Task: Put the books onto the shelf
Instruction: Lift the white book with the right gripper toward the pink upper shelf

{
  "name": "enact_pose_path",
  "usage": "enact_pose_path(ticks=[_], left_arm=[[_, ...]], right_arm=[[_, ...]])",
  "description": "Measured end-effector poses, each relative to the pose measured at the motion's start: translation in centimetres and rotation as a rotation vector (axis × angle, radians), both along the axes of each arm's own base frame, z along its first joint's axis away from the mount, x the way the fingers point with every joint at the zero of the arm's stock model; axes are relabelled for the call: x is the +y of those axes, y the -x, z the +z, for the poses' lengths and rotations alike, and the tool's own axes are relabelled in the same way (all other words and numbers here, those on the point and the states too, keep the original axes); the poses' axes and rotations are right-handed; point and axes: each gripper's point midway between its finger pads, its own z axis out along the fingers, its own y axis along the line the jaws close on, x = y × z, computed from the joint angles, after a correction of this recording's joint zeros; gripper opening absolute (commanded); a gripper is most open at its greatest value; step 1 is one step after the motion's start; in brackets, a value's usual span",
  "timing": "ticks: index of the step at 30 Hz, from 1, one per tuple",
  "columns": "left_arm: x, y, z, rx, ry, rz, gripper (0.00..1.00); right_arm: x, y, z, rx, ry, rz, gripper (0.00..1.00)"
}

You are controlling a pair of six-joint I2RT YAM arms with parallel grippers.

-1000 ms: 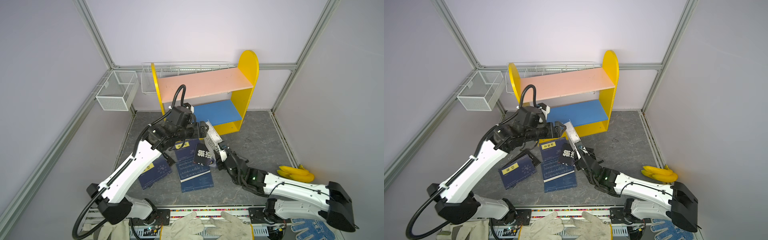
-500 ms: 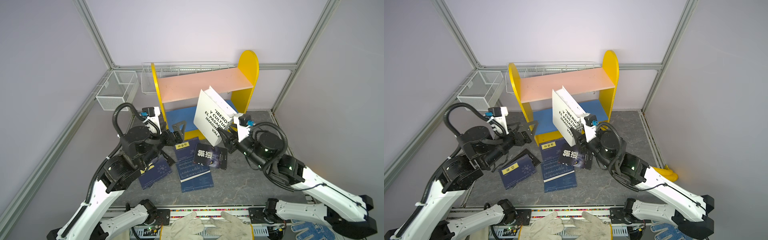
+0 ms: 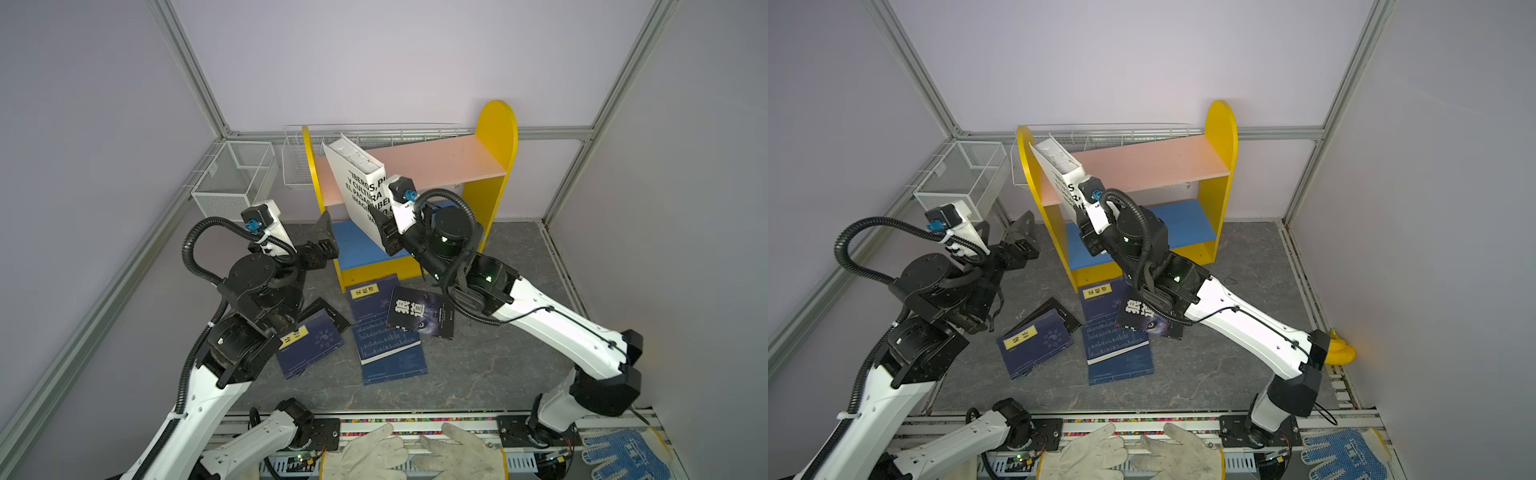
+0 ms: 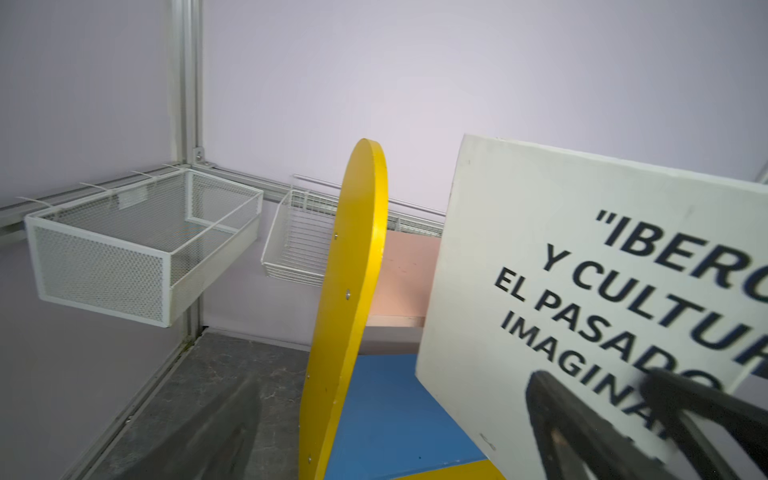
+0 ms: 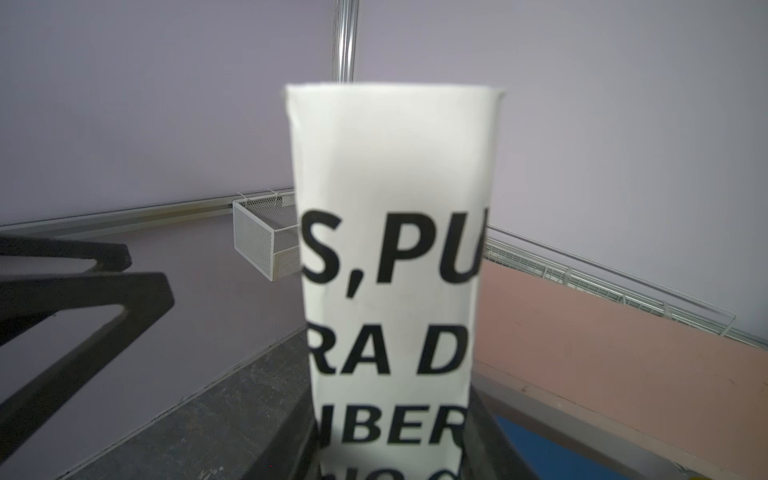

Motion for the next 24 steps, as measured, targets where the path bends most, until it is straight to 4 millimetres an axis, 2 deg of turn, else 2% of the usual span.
enact_pose_path(ticks=[5, 9, 13, 18, 24], left_arm=[[2.5, -2.4, -1.3, -0.005, 0.04, 0.012, 0.99], [1.9, -3.5, -2.2, 0.008, 0.061, -0.056, 0.99], [1.1, -3.8, -2.4, 0.006, 0.063, -0.104, 0.99], [0.8, -3.6, -1.8, -0.022, 0.064, -0.131, 0.99], [0.9, -3.6, -1.2, -0.047, 0.064, -0.136, 0.99]], right_arm=[[0.9, -0.7, 2.1, -0.025, -0.038, -0.007, 0.42], [1.5, -1.1, 2.9, -0.033, -0.053, -0.007, 0.41], [1.6, -1.1, 2.9, -0.031, -0.054, 0.002, 0.4], [1.5, -0.9, 3.6, -0.041, -0.08, 0.013, 0.4], [1.0, -0.8, 5.7, -0.088, -0.156, 0.007, 0.4]])
